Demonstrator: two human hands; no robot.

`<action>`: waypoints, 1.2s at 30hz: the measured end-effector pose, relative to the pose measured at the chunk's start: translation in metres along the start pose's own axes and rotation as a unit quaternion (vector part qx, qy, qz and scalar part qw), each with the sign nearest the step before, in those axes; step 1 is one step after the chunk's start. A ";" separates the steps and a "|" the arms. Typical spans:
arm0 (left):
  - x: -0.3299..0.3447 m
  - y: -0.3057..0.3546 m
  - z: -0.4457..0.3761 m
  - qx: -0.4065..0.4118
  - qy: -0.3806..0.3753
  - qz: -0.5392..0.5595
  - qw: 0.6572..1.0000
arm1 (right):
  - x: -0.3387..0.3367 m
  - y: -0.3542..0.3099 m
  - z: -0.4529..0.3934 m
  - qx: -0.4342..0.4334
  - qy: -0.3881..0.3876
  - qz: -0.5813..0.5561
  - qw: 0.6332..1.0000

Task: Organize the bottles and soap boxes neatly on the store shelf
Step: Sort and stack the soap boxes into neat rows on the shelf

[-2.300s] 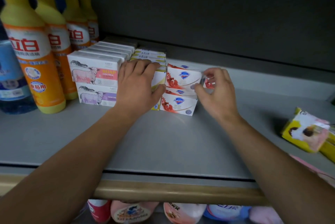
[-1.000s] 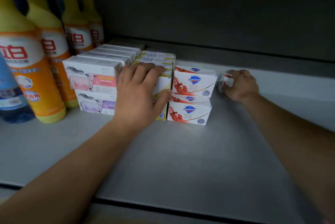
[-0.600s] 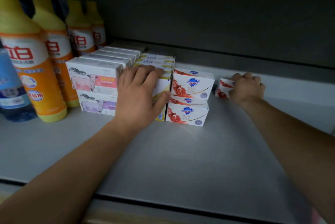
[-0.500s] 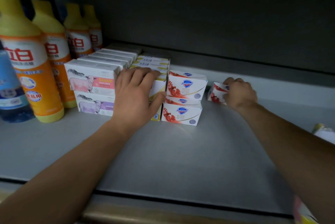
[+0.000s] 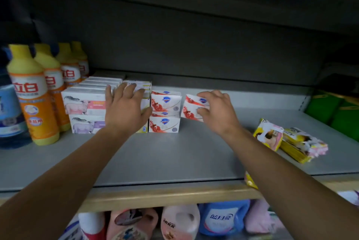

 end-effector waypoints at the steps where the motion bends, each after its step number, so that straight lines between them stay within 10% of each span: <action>1: -0.008 0.005 0.005 0.015 0.027 0.034 0.999 | 0.000 -0.009 0.007 -0.010 0.000 -0.022 1.000; 3: -0.022 0.015 0.022 0.030 0.039 0.175 0.983 | 0.002 -0.026 0.021 -0.018 -0.005 -0.087 0.996; 8: -0.024 0.024 0.068 -0.051 -0.199 0.500 0.842 | 0.021 -0.061 0.054 0.003 -0.041 -0.269 0.962; 18: -0.007 -0.013 0.091 -0.302 -0.209 0.639 0.676 | 0.074 -0.062 0.079 -0.002 -0.106 -0.416 0.903; 27: -0.007 -0.016 0.095 -0.258 -0.202 0.647 0.688 | 0.089 -0.042 0.077 0.093 -0.084 -0.490 0.863; 31: -0.011 -0.011 0.100 -0.223 -0.178 0.484 0.827 | 0.087 -0.043 0.075 0.156 -0.044 -0.500 0.851; 36: -0.014 -0.008 0.101 -0.222 -0.164 0.450 0.850 | 0.086 -0.044 0.075 0.196 -0.020 -0.467 0.862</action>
Point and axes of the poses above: each hand's wrist, its own z-axis away from the middle knuckle, its own x-axis out of the palm, y = z × x, the point moved 2 cm from there along -z, towards the middle knuckle, and after that the axes turned 5 degrees about -x, right-handed, at the moved point
